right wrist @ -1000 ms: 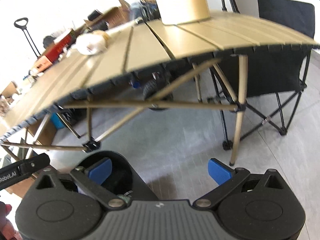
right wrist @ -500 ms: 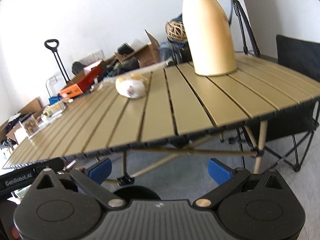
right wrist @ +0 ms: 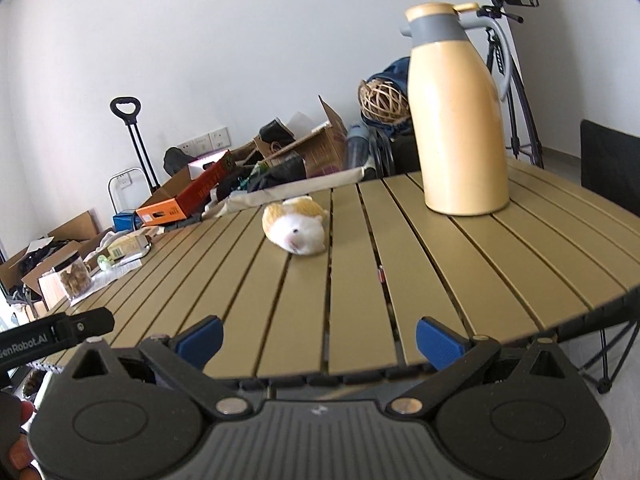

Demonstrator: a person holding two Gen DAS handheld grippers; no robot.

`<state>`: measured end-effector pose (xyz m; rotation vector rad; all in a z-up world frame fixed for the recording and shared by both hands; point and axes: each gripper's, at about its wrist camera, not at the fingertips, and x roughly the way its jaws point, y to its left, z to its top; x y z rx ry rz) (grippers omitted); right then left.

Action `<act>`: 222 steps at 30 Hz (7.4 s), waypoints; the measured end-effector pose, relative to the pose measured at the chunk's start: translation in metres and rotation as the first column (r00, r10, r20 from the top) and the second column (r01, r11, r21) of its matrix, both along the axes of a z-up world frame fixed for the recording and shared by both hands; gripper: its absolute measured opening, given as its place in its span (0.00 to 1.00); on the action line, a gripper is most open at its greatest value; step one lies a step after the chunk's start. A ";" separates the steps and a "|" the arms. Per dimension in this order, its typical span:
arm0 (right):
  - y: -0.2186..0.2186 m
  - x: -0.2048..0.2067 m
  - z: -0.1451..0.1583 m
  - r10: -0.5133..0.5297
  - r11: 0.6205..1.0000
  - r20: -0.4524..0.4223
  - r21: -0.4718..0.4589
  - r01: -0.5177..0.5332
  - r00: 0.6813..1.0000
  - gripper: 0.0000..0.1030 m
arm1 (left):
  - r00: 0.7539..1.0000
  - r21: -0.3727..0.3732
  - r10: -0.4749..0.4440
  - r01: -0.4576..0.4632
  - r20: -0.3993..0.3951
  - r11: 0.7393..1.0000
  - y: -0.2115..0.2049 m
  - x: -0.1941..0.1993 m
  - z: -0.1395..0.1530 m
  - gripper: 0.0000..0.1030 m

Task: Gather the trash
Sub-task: 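Raise both tools from the bin back toward the table, then grasp the white-and-yellow plush with the right gripper, then grasp the white foam cylinder with the left gripper while right gripper holds the plush, then carry the plush and foam cylinder off the table down toward the black bin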

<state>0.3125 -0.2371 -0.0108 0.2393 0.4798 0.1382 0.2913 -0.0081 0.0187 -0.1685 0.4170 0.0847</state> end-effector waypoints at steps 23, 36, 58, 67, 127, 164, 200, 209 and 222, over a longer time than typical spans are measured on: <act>0.030 0.107 0.032 0.039 0.999 0.068 -0.007 -0.039 0.997 1.00 | 0.998 -0.084 0.058 -0.055 0.030 0.995 0.033 0.099 0.025 1.00; 0.051 0.176 0.032 0.004 0.994 0.057 -0.113 0.002 0.998 1.00 | 0.995 -0.077 0.098 -0.099 -0.022 0.992 0.064 0.155 0.018 1.00; 0.099 0.311 -0.015 0.080 0.952 -0.127 -0.283 -0.113 0.989 0.96 | 0.985 -0.032 0.153 -0.156 -0.075 0.987 0.092 0.201 0.002 1.00; 0.104 0.332 -0.030 0.099 0.950 -0.176 -0.277 -0.146 0.979 0.81 | 0.982 -0.025 0.165 -0.168 -0.090 0.986 0.094 0.209 -0.003 1.00; -0.126 0.209 0.014 -0.110 0.993 0.012 -0.043 0.111 0.994 0.61 | 0.996 0.062 -0.058 0.062 -0.074 0.996 -0.066 0.264 0.033 1.00; -0.275 0.207 -0.019 -0.395 0.917 0.027 -0.044 0.396 0.918 0.61 | 0.956 0.145 0.056 -0.014 -0.288 0.989 -0.124 0.451 -0.044 0.92; -0.212 0.126 0.035 -0.288 0.957 0.066 -0.023 0.290 0.955 0.61 | 0.976 0.132 -0.027 0.056 -0.215 0.990 -0.110 0.318 0.027 0.55; -0.177 0.089 0.063 -0.219 0.974 0.085 -0.032 0.222 0.972 0.61 | 0.981 0.125 -0.043 0.067 -0.188 0.990 -0.096 0.257 0.049 0.55; -0.122 0.035 0.082 -0.123 0.991 0.086 -0.037 0.127 0.989 0.61 | 0.987 0.114 -0.072 0.088 -0.141 0.990 -0.069 0.156 0.072 0.55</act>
